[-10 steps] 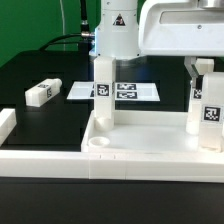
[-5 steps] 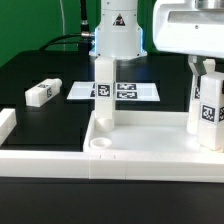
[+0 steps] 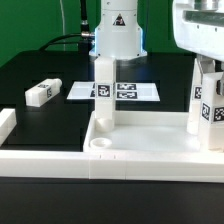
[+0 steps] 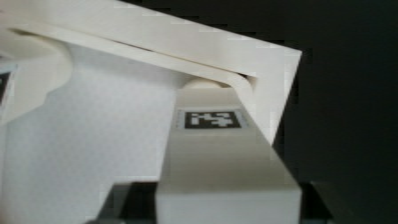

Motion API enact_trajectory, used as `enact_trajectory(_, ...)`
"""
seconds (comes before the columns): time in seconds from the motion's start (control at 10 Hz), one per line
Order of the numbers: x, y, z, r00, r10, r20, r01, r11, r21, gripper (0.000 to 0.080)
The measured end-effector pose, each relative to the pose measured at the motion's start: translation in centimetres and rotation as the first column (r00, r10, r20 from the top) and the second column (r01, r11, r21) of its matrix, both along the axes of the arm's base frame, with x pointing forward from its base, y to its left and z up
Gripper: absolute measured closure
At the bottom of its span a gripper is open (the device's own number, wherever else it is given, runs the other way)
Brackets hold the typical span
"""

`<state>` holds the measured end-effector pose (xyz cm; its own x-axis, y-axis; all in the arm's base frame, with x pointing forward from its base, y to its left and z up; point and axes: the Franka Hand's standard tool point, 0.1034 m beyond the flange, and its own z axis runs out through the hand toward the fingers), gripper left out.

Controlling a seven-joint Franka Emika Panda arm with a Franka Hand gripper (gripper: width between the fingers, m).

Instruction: Assemble desk

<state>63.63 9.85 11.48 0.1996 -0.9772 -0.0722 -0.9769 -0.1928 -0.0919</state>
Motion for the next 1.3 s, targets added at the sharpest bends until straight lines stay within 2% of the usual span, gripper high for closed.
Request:
enact_trajectory(0.1,-0.01,0.06,-0.01,1.0,-0.022,-0.002,0.022,1.0,0.002,0.043)
enact_trajectory(0.2,-0.02,0.08,-0.01,1.0,-0.022,-0.002,0.022,1.0,0.002,0.0293)
enact_trajectory(0.3,-0.03,0.06,-0.02,1.0,0.001,-0.001,-0.001,1.0,-0.002,0.0293)
enact_trajectory(0.4,-0.11,0.11,-0.05,0.998,0.056,0.0,-0.056,0.998,-0.007,0.0181)
enact_trajectory(0.5,-0.13,0.27,-0.04,0.997,0.08,0.002,-0.08,0.997,-0.008,0.0159)
enact_trajectory(0.8,-0.14,0.66,0.11,0.932,0.361,0.021,-0.36,0.932,-0.037,0.0151)
enact_trajectory(1.1,-0.14,0.9,0.01,0.825,0.564,0.028,-0.561,0.825,-0.066,0.0151)
enact_trajectory(1.3,-0.13,0.79,0.02,0.687,0.726,0.023,-0.722,0.686,-0.096,0.0151)
